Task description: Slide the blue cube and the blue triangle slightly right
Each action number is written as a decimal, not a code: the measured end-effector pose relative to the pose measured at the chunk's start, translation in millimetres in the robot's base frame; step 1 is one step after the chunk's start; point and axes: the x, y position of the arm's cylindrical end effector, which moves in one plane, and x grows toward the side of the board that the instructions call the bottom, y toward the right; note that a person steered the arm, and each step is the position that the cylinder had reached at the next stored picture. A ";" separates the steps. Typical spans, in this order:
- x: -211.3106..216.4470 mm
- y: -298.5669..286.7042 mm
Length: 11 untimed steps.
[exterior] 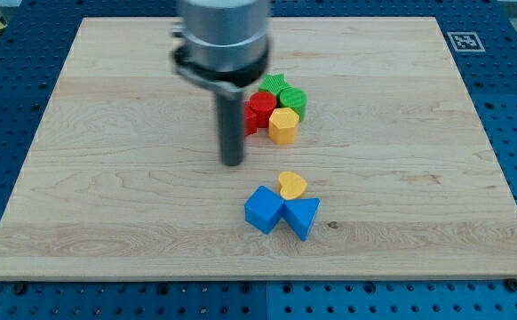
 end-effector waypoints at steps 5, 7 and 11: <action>101.6 43.4; 94.9 80.0; 107.1 149.7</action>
